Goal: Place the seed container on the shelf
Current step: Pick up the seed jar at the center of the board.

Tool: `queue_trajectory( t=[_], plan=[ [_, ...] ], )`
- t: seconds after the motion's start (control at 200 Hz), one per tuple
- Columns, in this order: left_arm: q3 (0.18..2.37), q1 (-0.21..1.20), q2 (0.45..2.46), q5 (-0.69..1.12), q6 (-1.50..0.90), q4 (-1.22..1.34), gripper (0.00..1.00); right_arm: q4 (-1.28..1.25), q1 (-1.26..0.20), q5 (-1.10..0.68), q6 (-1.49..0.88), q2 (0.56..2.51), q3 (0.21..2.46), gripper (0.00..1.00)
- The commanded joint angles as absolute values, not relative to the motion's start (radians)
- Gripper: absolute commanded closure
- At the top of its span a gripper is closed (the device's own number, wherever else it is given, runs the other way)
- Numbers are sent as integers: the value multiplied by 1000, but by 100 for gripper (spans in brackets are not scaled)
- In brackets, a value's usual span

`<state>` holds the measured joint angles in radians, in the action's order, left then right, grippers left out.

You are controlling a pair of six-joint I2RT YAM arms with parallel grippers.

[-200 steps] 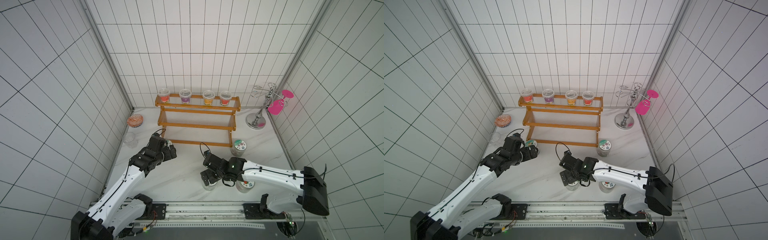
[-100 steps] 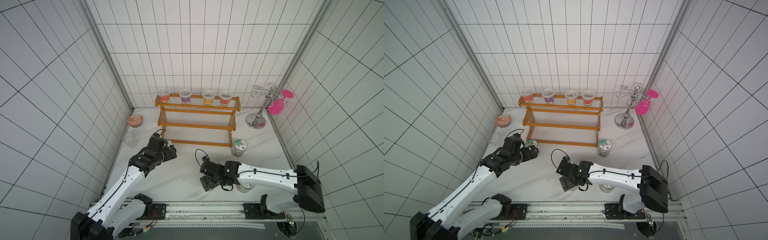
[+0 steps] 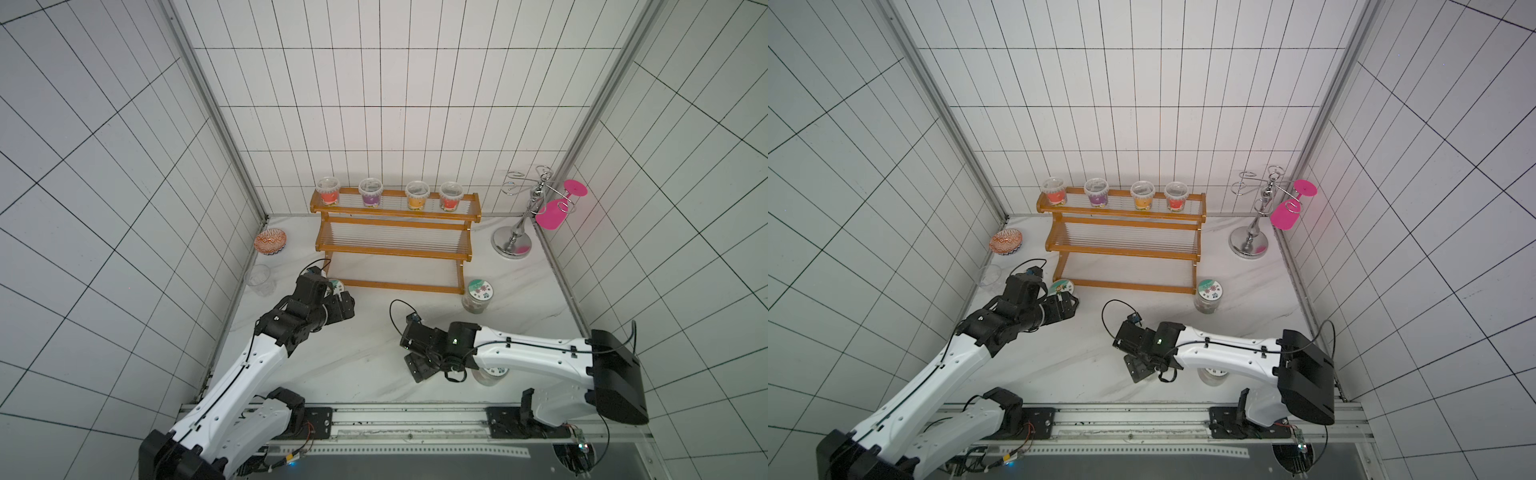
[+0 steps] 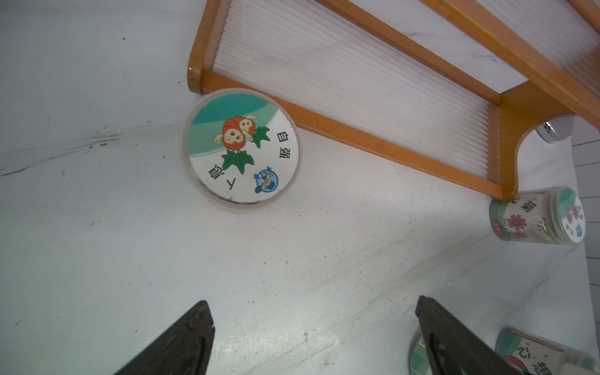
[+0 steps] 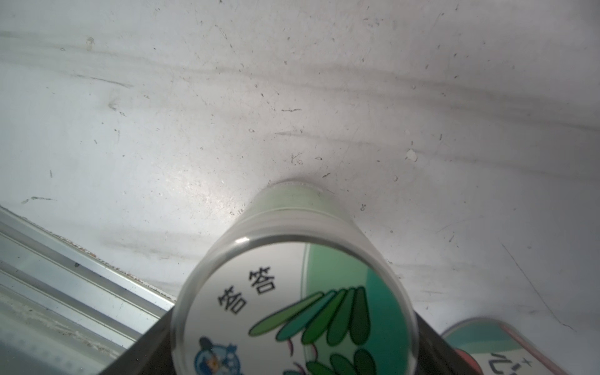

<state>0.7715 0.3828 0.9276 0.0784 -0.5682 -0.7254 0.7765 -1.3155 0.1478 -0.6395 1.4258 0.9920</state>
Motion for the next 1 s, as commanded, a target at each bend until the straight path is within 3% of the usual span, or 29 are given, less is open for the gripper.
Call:
queue_trajectory(
  t=[0.0, 0.1, 0.255, 0.435, 0.605, 1.0],
  plan=[
    [780, 380, 876, 218, -517, -657, 2, 860, -1317, 190, -595, 1346, 1090, 35],
    [760, 414, 800, 262, -500, -584, 2, 948, -1301, 196, -557, 1297, 1148, 36],
    [718, 596, 682, 230, -443, -433, 2, 1111, -1230, 176, -497, 1239, 1269, 39],
    [644, 923, 653, 118, -238, -224, 2, 1252, -1156, 136, -420, 1215, 1430, 41],
    [548, 1177, 746, 25, 39, 43, 1, 1332, -1131, 74, -372, 1228, 1548, 42],
    [663, 1203, 1043, 15, 102, 205, 1, 1355, -1125, -16, -343, 1230, 1591, 43]
  ],
)
